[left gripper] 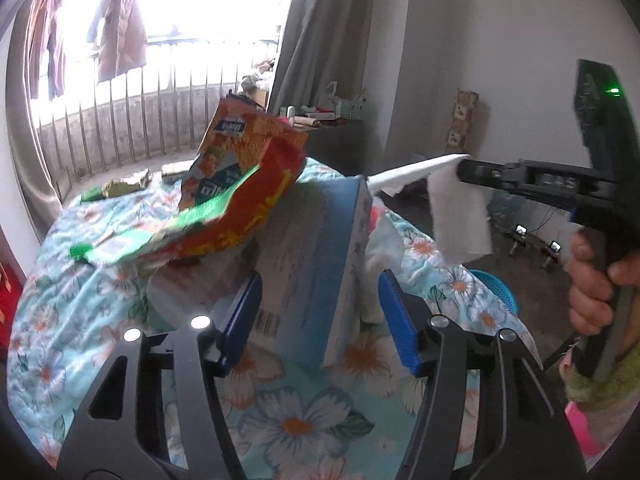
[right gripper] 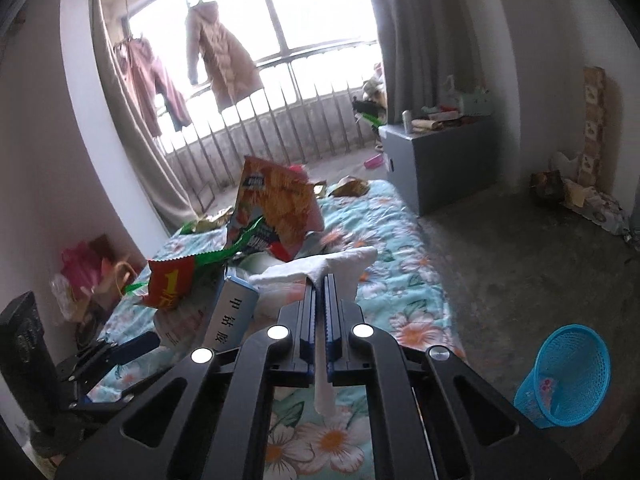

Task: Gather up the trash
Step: 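Grasp the blue-white medicine box with the left gripper while the right gripper grasps a white tissue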

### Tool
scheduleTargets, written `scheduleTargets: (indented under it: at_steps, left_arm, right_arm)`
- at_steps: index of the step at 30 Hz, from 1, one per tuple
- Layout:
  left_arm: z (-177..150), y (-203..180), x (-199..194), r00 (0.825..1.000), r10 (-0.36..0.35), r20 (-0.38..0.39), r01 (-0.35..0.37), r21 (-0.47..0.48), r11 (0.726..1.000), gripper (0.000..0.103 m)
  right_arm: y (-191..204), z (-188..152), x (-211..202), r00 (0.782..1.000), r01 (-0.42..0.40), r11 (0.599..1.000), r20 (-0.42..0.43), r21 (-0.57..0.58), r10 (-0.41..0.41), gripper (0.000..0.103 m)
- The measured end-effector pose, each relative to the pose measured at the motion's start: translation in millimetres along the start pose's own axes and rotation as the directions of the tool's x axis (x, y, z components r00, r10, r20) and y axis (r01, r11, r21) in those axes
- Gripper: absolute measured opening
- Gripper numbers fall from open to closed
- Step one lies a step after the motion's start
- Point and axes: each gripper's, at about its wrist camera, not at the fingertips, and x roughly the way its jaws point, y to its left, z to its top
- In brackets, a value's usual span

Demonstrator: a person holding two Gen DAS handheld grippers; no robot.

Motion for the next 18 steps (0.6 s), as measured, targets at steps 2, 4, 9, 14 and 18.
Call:
scheduleTargets:
  at_steps: [2, 4, 9, 14, 18]
  left_arm:
    - [5.4, -9.5, 3.2, 1.0, 0.016, 0.017, -0.016, 0.02, 1.0, 0.055]
    - [9.7, -20.3, 6.7, 0.998, 0.044, 0.033, -0.045, 0.042, 0.998, 0.055]
    - [13.9, -43.6, 25.2, 0.984, 0.173, 0.044, -0.177, 0.108, 0.978, 0.055]
    - [12.5, -60.0, 46.8, 0.968, 0.253, 0.004, -0.25, 0.16, 0.955, 0.055]
    - [12.0, -63.3, 55.1, 0.947, 0.322, 0.0, -0.316, 0.182, 0.931, 0.051]
  right_arm:
    - [-5.5, -2.9, -7.7, 1.0, 0.008, 1.0, 0.01, 0.013, -0.009, 0.004]
    - [-11.7, -6.5, -14.6, 1.0, 0.018, 0.999, 0.013, 0.029, -0.018, 0.004]
    - [-25.6, -17.5, -20.7, 0.999, 0.032, 0.998, -0.005, 0.06, -0.032, 0.004]
    - [-36.4, -23.0, -18.4, 1.0, 0.021, 0.995, -0.017, 0.097, -0.019, 0.004]
    - [-40.5, -24.8, -16.5, 1.0, 0.014, 0.993, -0.019, 0.114, -0.011, 0.004]
